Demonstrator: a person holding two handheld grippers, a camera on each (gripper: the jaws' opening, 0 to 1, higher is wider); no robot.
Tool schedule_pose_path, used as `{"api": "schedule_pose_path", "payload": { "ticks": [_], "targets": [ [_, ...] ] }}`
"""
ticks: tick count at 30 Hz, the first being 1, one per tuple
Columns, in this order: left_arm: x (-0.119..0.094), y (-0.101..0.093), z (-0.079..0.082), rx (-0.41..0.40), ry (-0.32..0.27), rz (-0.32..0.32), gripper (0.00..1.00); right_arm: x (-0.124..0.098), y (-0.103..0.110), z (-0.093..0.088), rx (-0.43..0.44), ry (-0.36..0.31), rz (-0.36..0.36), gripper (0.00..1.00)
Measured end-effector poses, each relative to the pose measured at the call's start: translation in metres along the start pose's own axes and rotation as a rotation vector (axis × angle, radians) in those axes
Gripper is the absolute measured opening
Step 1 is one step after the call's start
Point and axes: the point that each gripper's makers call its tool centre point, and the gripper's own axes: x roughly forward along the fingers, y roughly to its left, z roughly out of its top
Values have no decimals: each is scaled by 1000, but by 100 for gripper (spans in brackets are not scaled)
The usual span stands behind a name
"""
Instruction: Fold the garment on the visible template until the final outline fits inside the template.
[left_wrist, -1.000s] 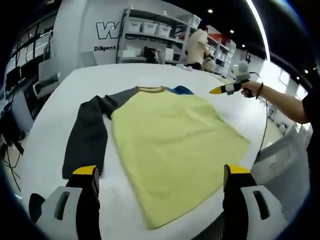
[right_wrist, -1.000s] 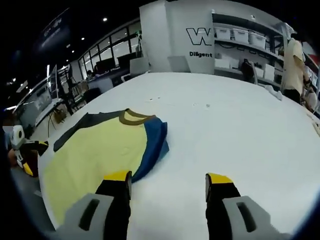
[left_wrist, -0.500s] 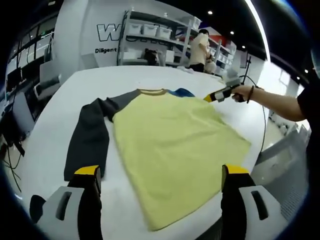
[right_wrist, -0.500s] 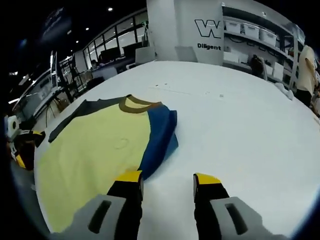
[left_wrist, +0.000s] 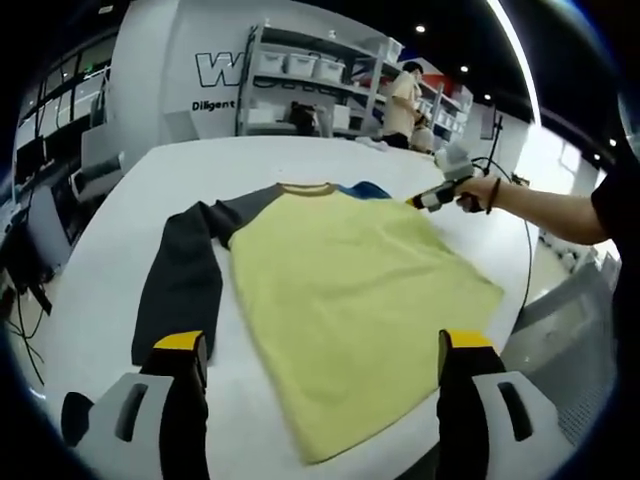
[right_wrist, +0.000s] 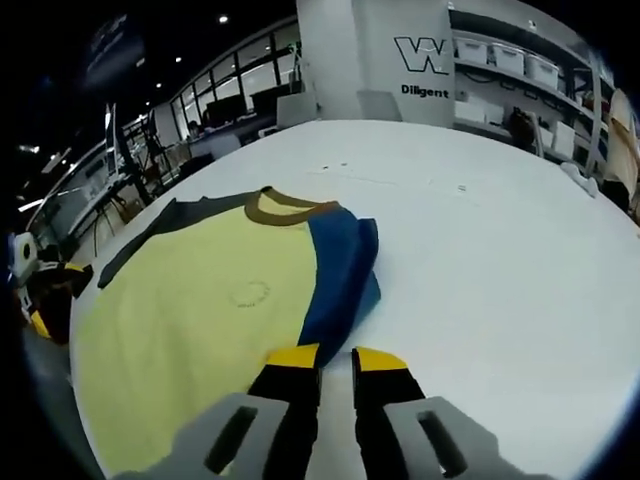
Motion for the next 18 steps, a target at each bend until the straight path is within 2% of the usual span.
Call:
{"api": "schedule_pose_path", "payload": {
  "ticks": [8,18],
  "targets": [
    [-1,0,1,5,-3,1,87,0,2,2,-19,-3,-11,0],
    [-3,-1,1,7,-6,-4,86,-21,-10,27,-55,-79,-105,0]
  ]
}}
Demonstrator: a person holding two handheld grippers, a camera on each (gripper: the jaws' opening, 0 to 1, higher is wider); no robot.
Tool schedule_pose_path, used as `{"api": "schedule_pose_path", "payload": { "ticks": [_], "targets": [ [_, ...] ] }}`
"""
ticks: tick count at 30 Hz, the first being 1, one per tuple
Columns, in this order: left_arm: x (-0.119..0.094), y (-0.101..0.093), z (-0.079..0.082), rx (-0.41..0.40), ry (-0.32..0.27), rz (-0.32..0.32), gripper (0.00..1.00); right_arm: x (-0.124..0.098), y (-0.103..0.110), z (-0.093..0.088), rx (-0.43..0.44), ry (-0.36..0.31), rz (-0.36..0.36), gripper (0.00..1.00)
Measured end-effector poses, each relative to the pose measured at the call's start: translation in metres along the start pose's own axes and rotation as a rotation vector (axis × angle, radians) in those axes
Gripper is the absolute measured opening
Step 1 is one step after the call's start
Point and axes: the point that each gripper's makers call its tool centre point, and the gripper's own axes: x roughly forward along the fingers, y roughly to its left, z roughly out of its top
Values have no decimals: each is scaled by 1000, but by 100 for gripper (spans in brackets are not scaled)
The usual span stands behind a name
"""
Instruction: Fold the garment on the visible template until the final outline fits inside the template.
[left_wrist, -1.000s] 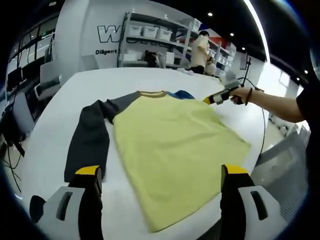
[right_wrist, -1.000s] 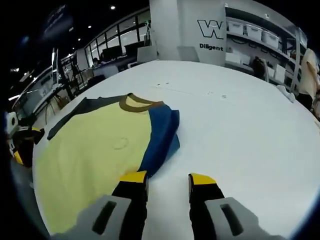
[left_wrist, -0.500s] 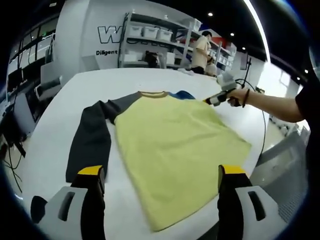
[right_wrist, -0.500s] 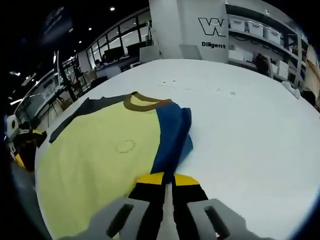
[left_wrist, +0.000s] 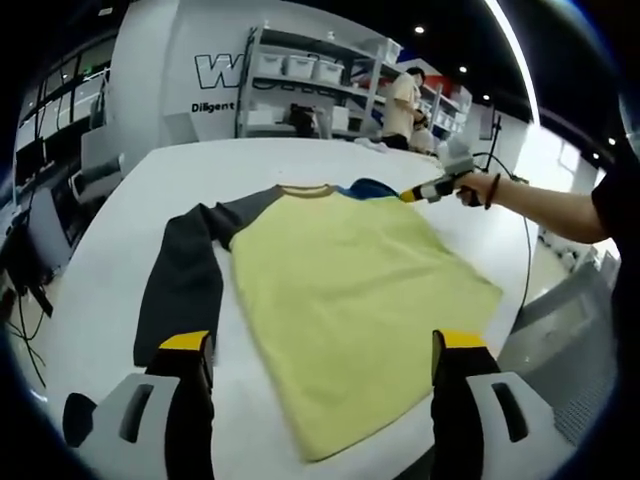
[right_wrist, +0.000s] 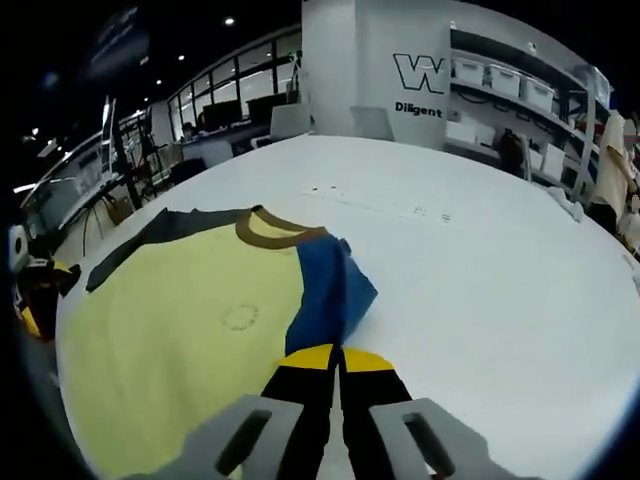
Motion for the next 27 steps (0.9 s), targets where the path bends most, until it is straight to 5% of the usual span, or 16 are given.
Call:
{"api": "schedule_pose_path", "payload": {
  "ticks": [14,27],
  "targets": [
    [1,-2,-2,7,9,-12,83,-31,-10,29,-52,-72,-104,0],
    [1,-6,-2,15,12,-28,82,-24,39,50,-124,-80,22,0]
  ]
}}
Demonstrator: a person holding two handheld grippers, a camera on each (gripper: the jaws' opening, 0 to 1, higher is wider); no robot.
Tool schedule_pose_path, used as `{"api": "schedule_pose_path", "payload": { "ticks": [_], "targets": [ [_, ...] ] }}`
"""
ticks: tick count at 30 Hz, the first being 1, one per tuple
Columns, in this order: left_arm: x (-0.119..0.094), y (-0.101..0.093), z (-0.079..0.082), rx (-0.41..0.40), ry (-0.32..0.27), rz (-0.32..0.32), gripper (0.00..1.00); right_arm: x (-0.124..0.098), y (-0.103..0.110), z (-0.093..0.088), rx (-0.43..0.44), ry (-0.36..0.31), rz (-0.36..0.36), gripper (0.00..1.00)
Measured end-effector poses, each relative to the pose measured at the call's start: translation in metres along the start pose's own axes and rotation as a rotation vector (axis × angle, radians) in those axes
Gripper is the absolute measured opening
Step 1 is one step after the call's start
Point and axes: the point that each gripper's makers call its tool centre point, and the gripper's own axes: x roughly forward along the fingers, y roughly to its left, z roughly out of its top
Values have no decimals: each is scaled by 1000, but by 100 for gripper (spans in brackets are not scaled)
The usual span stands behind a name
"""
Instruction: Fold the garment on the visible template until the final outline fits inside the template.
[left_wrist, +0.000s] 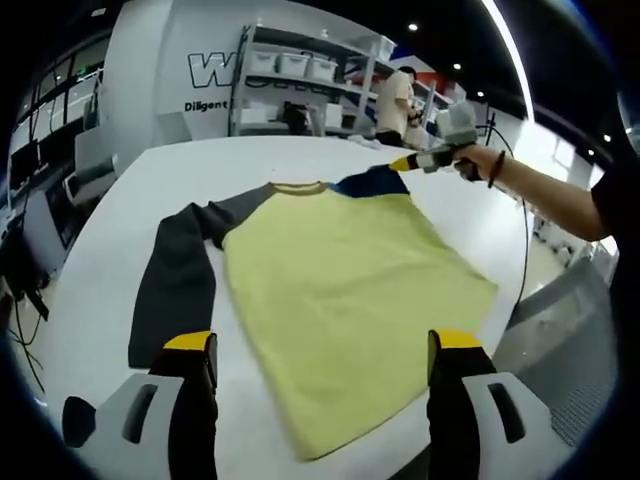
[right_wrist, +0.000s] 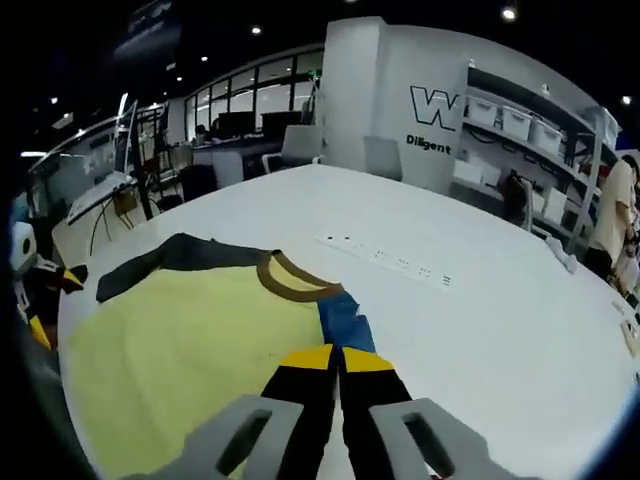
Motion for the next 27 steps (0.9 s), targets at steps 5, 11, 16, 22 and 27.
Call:
{"api": "schedule_pose_path", "payload": {
  "ticks": [5,11,16,22,27],
  "targets": [
    [0,-1,0,4,-1,-4,81,13,23,-4,-30,38,60,0],
    [-1,-1,1,5,-3,-5,81,29,59,-16,-65,82,143,0],
    [-1,-1,2,11,-7,-4,82,43,77,-29,-79,118,167,0],
    [-1,-1,2,26,-3,4,83,52,80,-38,-71,133,176,0],
    [0,-4,0,41,9,-3,86,56,82,-43,-59,146,178,0]
  ]
}}
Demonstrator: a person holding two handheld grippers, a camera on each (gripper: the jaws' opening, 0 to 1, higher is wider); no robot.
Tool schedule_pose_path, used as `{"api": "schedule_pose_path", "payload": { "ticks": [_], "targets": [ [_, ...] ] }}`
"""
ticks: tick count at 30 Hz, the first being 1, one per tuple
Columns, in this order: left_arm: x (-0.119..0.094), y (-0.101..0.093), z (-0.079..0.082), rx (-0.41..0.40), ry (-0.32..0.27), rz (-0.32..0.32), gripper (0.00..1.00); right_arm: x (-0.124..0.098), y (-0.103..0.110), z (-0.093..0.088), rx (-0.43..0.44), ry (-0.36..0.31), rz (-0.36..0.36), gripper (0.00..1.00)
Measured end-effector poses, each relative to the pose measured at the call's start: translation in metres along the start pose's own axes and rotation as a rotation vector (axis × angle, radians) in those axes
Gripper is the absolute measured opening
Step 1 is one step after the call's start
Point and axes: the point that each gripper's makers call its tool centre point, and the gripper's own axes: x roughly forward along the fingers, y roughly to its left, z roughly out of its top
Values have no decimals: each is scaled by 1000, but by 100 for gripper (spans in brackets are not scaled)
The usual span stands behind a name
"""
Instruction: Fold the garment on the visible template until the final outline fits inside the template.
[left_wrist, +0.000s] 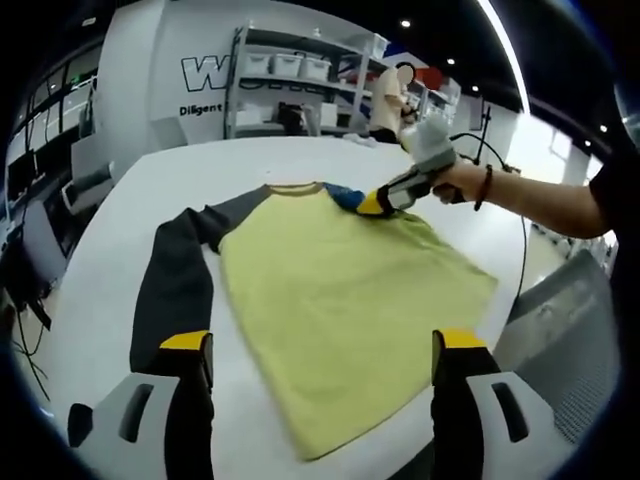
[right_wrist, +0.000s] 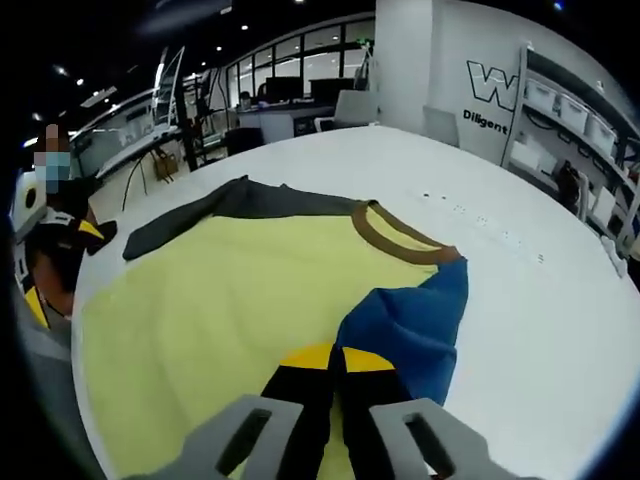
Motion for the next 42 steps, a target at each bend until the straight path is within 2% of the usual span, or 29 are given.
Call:
{"api": "schedule_pose_path", "payload": {
  "ticks": [7,13,17,20,21,25,28,32,36,42],
  "targets": [
    [0,0,0,13,5,1,88,8,2,-11,-6,32,-2,0],
    [0,0,1,11,-3,4,87,7,6,-9,31,16,13,1],
    [0,0,2,14,-5,4,89,4,18,-5,34,-3,47,15],
    [0,-1,3,12,-8,3,91,-1,21,11,-35,-87,45,26],
    [0,-1,3,12,-8,4,91,-5,23,12,-54,-86,48,30],
    [-1,2,1,14,2,19,90,-13,22,18,-104,-106,38,35],
    [-2,8,1,-3,-4,33,91,-21,24,23,-123,-128,46,43],
    [-3,7,3,7,-13,39,92,-32,20,24,-148,-133,34,46],
    [-1,2,3,31,-2,24,95,-40,14,22,-134,-146,26,53],
    [0,-1,3,60,4,19,99,-55,0,8,-86,-136,-4,51]
  ]
}}
